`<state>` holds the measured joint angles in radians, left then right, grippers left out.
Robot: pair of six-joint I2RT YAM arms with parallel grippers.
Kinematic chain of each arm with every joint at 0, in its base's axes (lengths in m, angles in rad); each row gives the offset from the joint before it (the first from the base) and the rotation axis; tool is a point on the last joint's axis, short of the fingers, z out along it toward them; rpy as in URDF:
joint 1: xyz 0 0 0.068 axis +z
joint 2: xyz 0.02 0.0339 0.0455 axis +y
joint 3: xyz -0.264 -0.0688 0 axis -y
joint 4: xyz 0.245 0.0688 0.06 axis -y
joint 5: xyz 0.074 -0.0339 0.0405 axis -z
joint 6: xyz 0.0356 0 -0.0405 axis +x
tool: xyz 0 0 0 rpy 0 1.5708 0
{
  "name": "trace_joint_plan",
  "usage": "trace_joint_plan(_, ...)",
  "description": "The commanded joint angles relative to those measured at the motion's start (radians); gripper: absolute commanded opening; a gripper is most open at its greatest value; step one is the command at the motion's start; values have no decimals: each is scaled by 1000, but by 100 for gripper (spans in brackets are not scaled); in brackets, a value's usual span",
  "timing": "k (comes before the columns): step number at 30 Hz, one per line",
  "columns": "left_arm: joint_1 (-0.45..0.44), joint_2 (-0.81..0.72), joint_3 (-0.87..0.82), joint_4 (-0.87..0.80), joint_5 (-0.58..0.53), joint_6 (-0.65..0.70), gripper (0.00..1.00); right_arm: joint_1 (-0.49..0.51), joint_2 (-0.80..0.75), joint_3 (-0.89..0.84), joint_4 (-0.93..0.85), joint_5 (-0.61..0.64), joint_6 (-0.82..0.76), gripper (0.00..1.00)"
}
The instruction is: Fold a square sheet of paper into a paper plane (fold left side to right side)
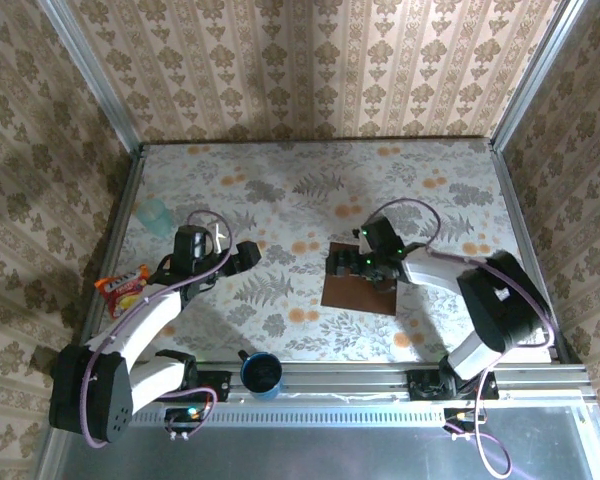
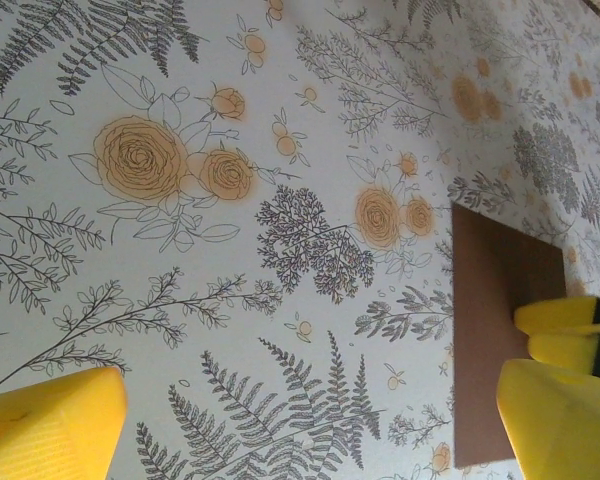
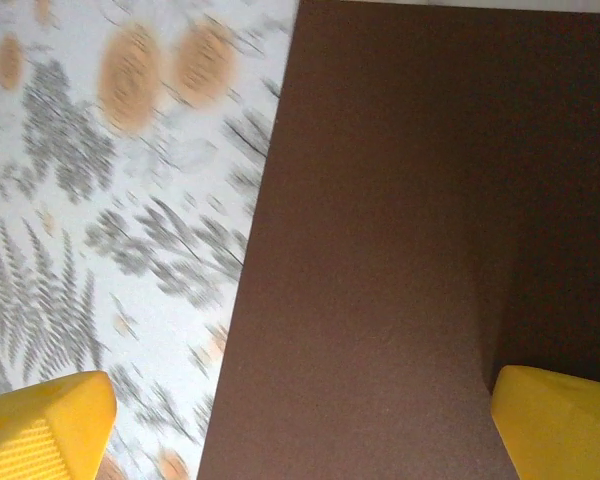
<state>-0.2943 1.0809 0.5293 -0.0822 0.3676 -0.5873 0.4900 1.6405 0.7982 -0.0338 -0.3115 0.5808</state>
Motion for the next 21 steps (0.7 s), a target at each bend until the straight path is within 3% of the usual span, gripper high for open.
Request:
trace_joint_plan(1, -6, 3, 26, -12, -6, 13, 95, 48, 134, 101, -32, -32, -19, 99)
trace_joint_plan(6, -6, 19, 32, -34, 12, 0, 84, 93, 249, 294, -68, -67, -29, 97)
trace_joint_plan(11, -23, 70, 42, -21, 82, -29, 66, 71, 180, 355, -129, -30, -74, 97)
trace_joint_plan(16, -115, 172, 73, 32, 103, -71, 57, -27, 93, 310, -209, 54, -147, 98)
trace_joint_plan(21, -223, 322, 133, 119, 111, -116, 47, -75, 137, 368, -329, 146, -257, 97)
